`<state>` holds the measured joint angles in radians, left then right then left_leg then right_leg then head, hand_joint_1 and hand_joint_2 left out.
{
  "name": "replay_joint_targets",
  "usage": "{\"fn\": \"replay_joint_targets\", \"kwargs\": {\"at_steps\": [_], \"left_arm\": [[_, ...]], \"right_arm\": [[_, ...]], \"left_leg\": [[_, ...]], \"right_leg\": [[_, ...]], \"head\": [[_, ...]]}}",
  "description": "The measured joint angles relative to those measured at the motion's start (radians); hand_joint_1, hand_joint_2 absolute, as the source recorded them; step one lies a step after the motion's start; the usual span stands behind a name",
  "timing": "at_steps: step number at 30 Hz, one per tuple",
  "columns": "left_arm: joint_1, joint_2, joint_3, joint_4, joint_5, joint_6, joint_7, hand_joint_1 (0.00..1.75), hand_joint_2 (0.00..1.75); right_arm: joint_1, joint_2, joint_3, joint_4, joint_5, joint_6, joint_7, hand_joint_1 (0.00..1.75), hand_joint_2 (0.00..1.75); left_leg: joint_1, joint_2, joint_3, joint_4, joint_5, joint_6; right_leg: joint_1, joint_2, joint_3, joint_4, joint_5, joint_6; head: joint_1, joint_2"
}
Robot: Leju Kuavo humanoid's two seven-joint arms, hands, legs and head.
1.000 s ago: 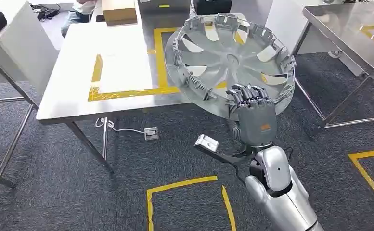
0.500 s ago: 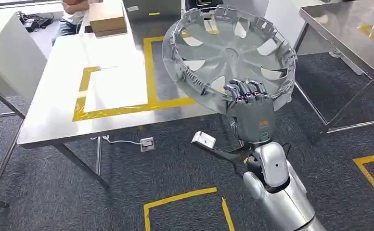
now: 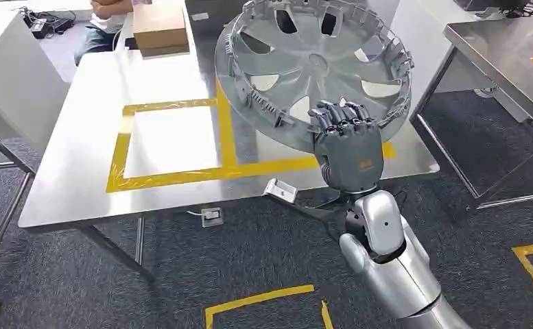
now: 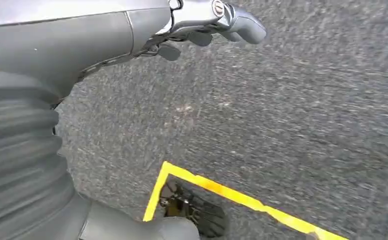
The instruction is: Take the parts from the cabinet and place them on the table.
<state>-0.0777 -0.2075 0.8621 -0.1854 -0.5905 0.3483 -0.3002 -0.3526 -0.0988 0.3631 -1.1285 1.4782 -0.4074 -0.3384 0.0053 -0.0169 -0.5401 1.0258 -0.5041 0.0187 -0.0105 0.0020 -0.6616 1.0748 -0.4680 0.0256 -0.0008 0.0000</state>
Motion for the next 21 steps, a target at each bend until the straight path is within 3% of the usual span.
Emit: {"fn": "replay_joint_targets", "kwargs": {"at_steps": [1,2,3,4,6,7,8,10,11,12,13,15,16,17,18,19,20,21], "left_arm": [[-0.003,0.0,0.0,0.0,-0.001,0.0,0.001,0.0,1.75],[-0.006,0.0,0.0,0.0,-0.003,0.0,0.002,0.0,1.75],[-0.007,0.0,0.0,0.0,-0.005,0.0,0.005,0.0,1.75],[-0.009,0.0,-0.002,0.0,-0.008,0.001,0.006,0.0,1.75],[-0.013,0.0,-0.003,0.0,-0.012,0.003,0.011,0.0,1.75],[-0.016,-0.001,-0.003,0.0,-0.019,0.009,0.012,0.0,1.75],[-0.02,-0.002,-0.005,0.0,-0.027,0.013,0.018,0.0,1.75],[-0.019,-0.002,-0.022,0.0,-0.068,0.025,0.024,0.0,1.75],[-0.017,-0.002,-0.036,0.001,-0.098,0.034,0.031,0.0,1.75],[-0.016,-0.002,-0.048,0.001,-0.119,0.04,0.034,0.0,1.75],[-0.017,-0.002,-0.06,0.0,-0.13,0.042,0.035,0.0,1.75],[-0.016,-0.002,-0.075,0.0,-0.137,0.042,0.037,0.0,1.75],[-0.012,-0.002,-0.08,0.001,-0.138,0.042,0.037,0.0,1.75],[-0.013,-0.002,-0.084,0.002,-0.14,0.042,0.039,0.0,1.75],[-0.013,-0.004,-0.089,0.002,-0.141,0.043,0.039,0.0,1.75],[-0.01,-0.005,-0.094,0.002,-0.141,0.043,0.039,0.0,1.75],[-0.011,-0.007,-0.098,0.003,-0.142,0.044,0.039,0.0,1.75],[-0.013,-0.007,-0.1,0.002,-0.142,0.045,0.039,0.0,1.75]], "right_arm": [[-0.01,0.003,0.005,0.017,0.001,-0.002,-0.003,1.75,1.75],[-0.024,0.006,0.01,0.033,0.004,0.0,-0.003,1.75,1.75],[-0.037,0.014,0.013,0.043,0.005,-0.001,-0.005,1.75,1.75],[-0.058,0.018,0.018,0.062,0.005,-0.002,-0.01,1.75,1.75],[-0.091,0.037,0.03,0.106,0.003,-0.001,-0.013,1.75,1.75],[-0.109,0.042,0.035,0.126,0.003,-0.001,-0.019,1.75,1.75],[-0.127,0.049,0.039,0.147,0.0,-0.003,-0.023,1.75,1.75],[-0.165,0.07,0.051,0.198,-0.005,-0.005,-0.029,1.75,1.75],[-0.177,0.079,0.058,0.228,-0.007,-0.007,-0.032,1.75,1.75],[-0.182,0.086,0.063,0.243,-0.01,-0.008,-0.034,1.75,1.75],[-0.187,0.092,0.068,0.26,-0.013,-0.008,-0.036,1.75,1.75],[-0.197,0.102,0.073,0.285,-0.015,-0.008,-0.037,1.75,1.75],[-0.203,0.105,0.076,0.297,-0.015,-0.008,-0.037,1.75,1.75],[-0.21,0.11,0.081,0.31,-0.014,-0.01,-0.038,1.75,1.75],[-0.216,0.111,0.082,0.315,-0.014,-0.012,-0.038,1.75,1.75],[-0.221,0.112,0.083,0.321,-0.014,-0.013,-0.04,1.75,1.75],[-0.224,0.113,0.084,0.327,-0.015,-0.013,-0.039,1.75,1.75],[-0.226,0.113,0.085,0.332,-0.015,-0.013,-0.039,1.75,1.75]], "left_leg": [[-0.004,0.0,0.012,0.009,-0.012,-0.006],[-0.005,-0.004,0.009,0.003,-0.017,-0.012],[-0.005,-0.003,0.006,-0.008,-0.027,-0.019],[-0.006,-0.002,0.019,0.011,-0.019,-0.026],[-0.003,0.002,0.022,0.021,-0.029,-0.034],[-0.004,0.004,-0.001,0.07,-0.037,-0.039],[-0.002,0.006,-0.046,0.141,-0.053,-0.045],[0.0,0.007,-0.144,0.276,-0.119,-0.052],[0.0,0.007,-0.18,0.309,-0.137,-0.05],[0.0,0.008,-0.19,0.296,-0.12,-0.049],[0.0,0.008,-0.181,0.242,-0.071,-0.048],[0.001,0.011,-0.135,0.077,0.062,-0.043],[0.001,0.013,-0.13,0.007,0.116,-0.043],[-0.003,0.013,-0.134,0.002,0.083,-0.033],[-0.003,0.013,-0.126,0.007,0.102,-0.026],[-0.002,0.012,-0.125,0.005,0.105,-0.025],[0.0,0.011,-0.125,0.004,0.108,-0.027],[-0.001,0.008,-0.125,0.004,0.108,-0.027]], "right_leg": [[0.004,-0.004,-0.003,-0.045,0.06,-0.004],[0.009,-0.005,0.004,-0.04,0.038,-0.014],[0.009,-0.002,0.008,-0.042,0.045,-0.021],[0.007,-0.001,0.011,-0.048,0.042,-0.028],[0.002,0.001,0.039,-0.056,0.038,-0.044],[0.001,0.0,0.05,-0.057,0.033,-0.051],[0.002,0.0,0.053,-0.057,0.03,-0.055],[0.002,0.004,0.059,-0.057,0.019,-0.058],[0.002,0.007,0.067,-0.057,0.011,-0.057],[0.002,0.007,0.077,-0.057,0.003,-0.056],[0.002,0.007,0.09,-0.057,-0.006,-0.054],[0.001,0.006,0.114,-0.057,-0.023,-0.048],[0.003,0.005,0.116,-0.054,-0.031,-0.042],[0.006,0.008,0.112,-0.048,-0.036,-0.037],[0.007,0.009,0.108,-0.048,-0.044,-0.029],[0.009,0.008,0.112,-0.05,-0.047,-0.027],[0.01,0.008,0.112,-0.049,-0.043,-0.04],[0.011,0.008,0.113,-0.05,-0.042,-0.045]], "head": [[-0.001,0.0],[0.002,0.0],[0.001,0.0],[0.001,0.0],[0.002,0.0],[-0.004,0.0],[-0.006,0.0],[-0.006,0.0],[-0.007,0.0],[-0.007,0.0],[-0.007,0.0],[-0.007,0.0],[-0.007,0.0],[-0.009,0.0],[-0.007,0.0],[-0.006,0.0],[-0.007,0.0],[-0.006,0.0]]}}
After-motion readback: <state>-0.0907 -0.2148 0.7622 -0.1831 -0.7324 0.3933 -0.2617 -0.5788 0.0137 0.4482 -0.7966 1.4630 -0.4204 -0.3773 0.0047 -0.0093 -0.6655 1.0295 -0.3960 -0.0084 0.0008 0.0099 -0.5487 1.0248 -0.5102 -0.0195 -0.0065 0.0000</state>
